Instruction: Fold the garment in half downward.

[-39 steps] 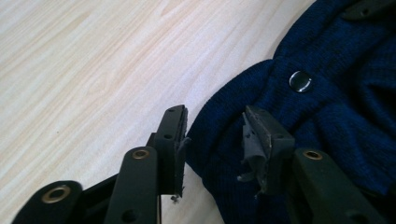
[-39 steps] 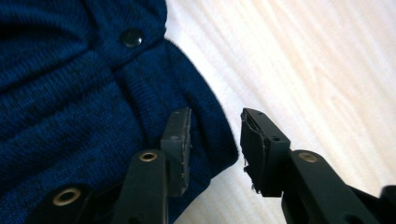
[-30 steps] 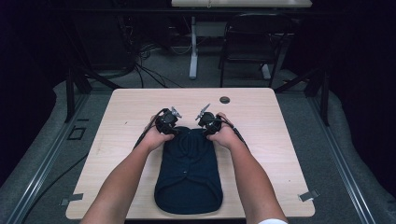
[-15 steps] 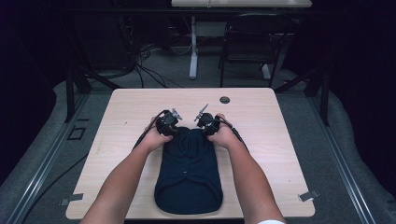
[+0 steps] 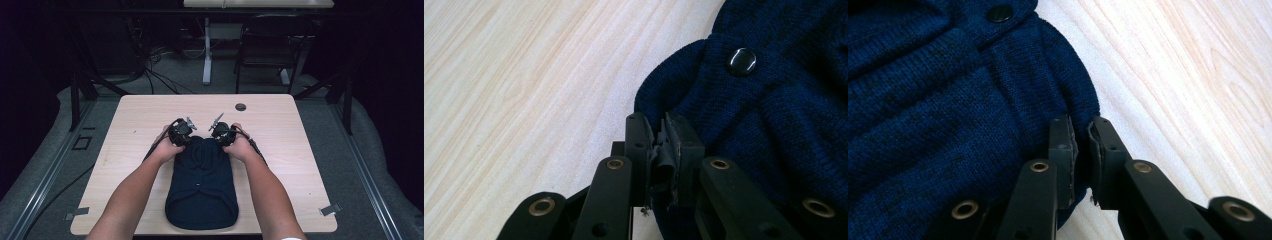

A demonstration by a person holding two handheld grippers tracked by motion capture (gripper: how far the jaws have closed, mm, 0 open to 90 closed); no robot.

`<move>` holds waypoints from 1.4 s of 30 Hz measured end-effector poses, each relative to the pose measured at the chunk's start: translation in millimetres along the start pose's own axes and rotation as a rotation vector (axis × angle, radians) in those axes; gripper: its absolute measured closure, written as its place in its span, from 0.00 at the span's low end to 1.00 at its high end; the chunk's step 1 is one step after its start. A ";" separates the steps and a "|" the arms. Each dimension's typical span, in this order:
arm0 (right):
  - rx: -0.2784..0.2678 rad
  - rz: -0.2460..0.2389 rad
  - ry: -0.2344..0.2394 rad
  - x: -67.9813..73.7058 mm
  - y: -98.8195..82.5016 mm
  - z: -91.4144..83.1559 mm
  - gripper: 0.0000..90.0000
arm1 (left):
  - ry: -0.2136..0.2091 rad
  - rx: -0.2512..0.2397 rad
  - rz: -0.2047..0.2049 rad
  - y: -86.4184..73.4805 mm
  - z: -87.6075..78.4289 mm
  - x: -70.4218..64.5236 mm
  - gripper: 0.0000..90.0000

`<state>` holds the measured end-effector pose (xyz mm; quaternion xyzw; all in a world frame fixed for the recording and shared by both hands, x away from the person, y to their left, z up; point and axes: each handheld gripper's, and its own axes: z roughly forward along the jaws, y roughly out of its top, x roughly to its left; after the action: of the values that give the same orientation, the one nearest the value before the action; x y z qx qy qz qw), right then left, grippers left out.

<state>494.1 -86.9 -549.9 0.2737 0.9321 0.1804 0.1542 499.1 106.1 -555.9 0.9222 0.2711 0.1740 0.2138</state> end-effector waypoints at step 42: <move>-0.167 -0.078 -0.150 -32.2 48.5 -106.4 0.93 | 0.191 -0.192 0.036 52.8 -107.7 37.0 0.92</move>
<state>500.9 -93.8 -429.0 0.2360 0.9096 0.2305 0.2526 503.8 119.5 -431.2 0.8816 0.2556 0.2899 0.2710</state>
